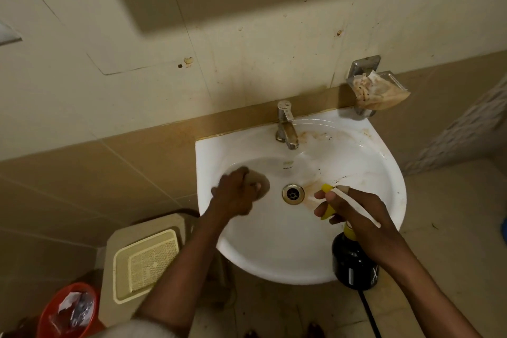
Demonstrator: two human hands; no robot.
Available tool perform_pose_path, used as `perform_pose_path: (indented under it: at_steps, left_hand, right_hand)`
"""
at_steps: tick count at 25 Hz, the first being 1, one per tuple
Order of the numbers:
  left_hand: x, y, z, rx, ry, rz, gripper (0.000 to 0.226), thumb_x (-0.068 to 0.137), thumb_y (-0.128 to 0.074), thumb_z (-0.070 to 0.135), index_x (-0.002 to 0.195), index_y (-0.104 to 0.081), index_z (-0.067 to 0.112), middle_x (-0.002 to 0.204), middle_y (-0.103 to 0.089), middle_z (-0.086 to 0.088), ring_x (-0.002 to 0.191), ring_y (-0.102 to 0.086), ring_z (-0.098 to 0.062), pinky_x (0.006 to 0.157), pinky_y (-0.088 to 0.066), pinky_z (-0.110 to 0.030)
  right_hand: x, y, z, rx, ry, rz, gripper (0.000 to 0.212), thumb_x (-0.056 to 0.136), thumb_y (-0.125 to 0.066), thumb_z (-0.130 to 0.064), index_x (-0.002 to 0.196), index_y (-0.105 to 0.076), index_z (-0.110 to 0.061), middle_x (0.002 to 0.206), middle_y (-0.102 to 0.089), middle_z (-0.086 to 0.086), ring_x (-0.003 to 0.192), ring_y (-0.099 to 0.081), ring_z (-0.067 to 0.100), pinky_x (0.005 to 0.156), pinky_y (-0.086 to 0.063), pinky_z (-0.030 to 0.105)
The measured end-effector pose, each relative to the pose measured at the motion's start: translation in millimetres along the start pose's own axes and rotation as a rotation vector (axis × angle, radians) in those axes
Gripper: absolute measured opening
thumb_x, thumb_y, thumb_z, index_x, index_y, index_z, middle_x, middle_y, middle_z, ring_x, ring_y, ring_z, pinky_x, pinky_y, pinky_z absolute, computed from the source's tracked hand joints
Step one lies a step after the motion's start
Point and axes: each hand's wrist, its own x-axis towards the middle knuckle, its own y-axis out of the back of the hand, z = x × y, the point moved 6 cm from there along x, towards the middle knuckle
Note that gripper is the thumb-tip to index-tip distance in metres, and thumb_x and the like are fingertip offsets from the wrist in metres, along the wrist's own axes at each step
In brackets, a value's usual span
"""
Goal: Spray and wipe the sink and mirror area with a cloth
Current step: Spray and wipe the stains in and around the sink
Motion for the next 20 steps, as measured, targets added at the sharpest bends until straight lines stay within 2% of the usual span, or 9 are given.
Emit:
perform_pose_path:
  at_steps: [3, 5, 8, 10, 13, 17, 20]
  left_hand:
    - [40.0, 19.1, 1.9, 0.350, -0.119, 0.135, 0.027, 0.090, -0.059, 0.033, 0.116, -0.058, 0.023, 0.113, -0.062, -0.003, 0.117, -0.047, -0.030, 0.097, -0.032, -0.045]
    - [49.4, 22.3, -13.8, 0.477, -0.122, 0.115, 0.030, 0.089, -0.062, 0.031, 0.118, -0.061, 0.021, 0.115, -0.061, -0.003, 0.123, -0.046, -0.030, 0.101, -0.034, -0.045]
    - [36.4, 4.4, -30.4, 0.608, -0.137, 0.164, 0.031, 0.083, -0.061, 0.020, 0.114, -0.064, 0.018, 0.114, -0.062, -0.004, 0.122, -0.047, -0.030, 0.095, -0.035, -0.042]
    - [19.8, -10.4, -31.0, 0.621, -0.123, 0.231, 0.032, 0.080, -0.060, 0.017, 0.111, -0.063, 0.014, 0.113, -0.063, -0.004, 0.117, -0.051, -0.031, 0.090, -0.036, -0.041]
    - [-9.4, -37.4, -38.4, 0.589, -0.067, 0.205, 0.031, 0.083, -0.059, 0.020, 0.112, -0.060, 0.011, 0.115, -0.063, -0.006, 0.111, -0.055, -0.033, 0.090, -0.036, -0.043]
    - [-59.0, -65.1, -22.7, 0.457, 0.066, 0.159, 0.032, 0.091, -0.053, 0.024, 0.120, -0.055, 0.012, 0.121, -0.057, -0.006, 0.118, -0.051, -0.030, 0.097, -0.033, -0.043]
    - [-83.9, -81.7, -2.2, 0.387, 0.137, 0.131, 0.027, 0.094, -0.049, 0.026, 0.117, -0.056, 0.013, 0.120, -0.058, -0.003, 0.117, -0.051, -0.026, 0.095, -0.033, -0.041]
  right_hand:
    - [-7.0, 5.2, 5.6, 0.015, -0.020, 0.014, 0.033, 0.098, -0.056, -0.039, 0.097, -0.081, -0.019, 0.090, -0.081, 0.004, 0.085, -0.075, 0.013, 0.073, -0.057, 0.023]
    - [-11.4, 5.9, 9.9, 0.021, -0.030, 0.016, 0.033, 0.101, -0.057, -0.041, 0.097, -0.081, -0.018, 0.092, -0.082, 0.005, 0.088, -0.076, 0.016, 0.074, -0.058, 0.025]
    - [-14.4, 1.4, 15.7, 0.022, -0.045, 0.002, 0.032, 0.101, -0.058, -0.040, 0.100, -0.081, -0.018, 0.090, -0.082, 0.004, 0.089, -0.076, 0.016, 0.074, -0.057, 0.026]
    - [-14.9, -1.4, 15.0, 0.022, -0.039, -0.005, 0.032, 0.102, -0.058, -0.042, 0.099, -0.081, -0.018, 0.090, -0.082, 0.003, 0.089, -0.076, 0.016, 0.074, -0.057, 0.025]
    - [-13.2, -3.1, 8.6, 0.014, -0.017, -0.022, 0.034, 0.103, -0.056, -0.040, 0.098, -0.080, -0.018, 0.092, -0.082, 0.003, 0.089, -0.076, 0.016, 0.075, -0.059, 0.024]
    - [-9.7, 1.0, -3.5, 0.013, 0.022, -0.005, 0.035, 0.101, -0.054, -0.038, 0.093, -0.080, -0.015, 0.094, -0.082, 0.004, 0.090, -0.076, 0.019, 0.076, -0.061, 0.028]
    - [-7.8, 7.4, -10.1, 0.015, 0.029, -0.003, 0.033, 0.104, -0.056, -0.038, 0.096, -0.081, -0.017, 0.092, -0.081, 0.003, 0.090, -0.076, 0.018, 0.075, -0.061, 0.027]
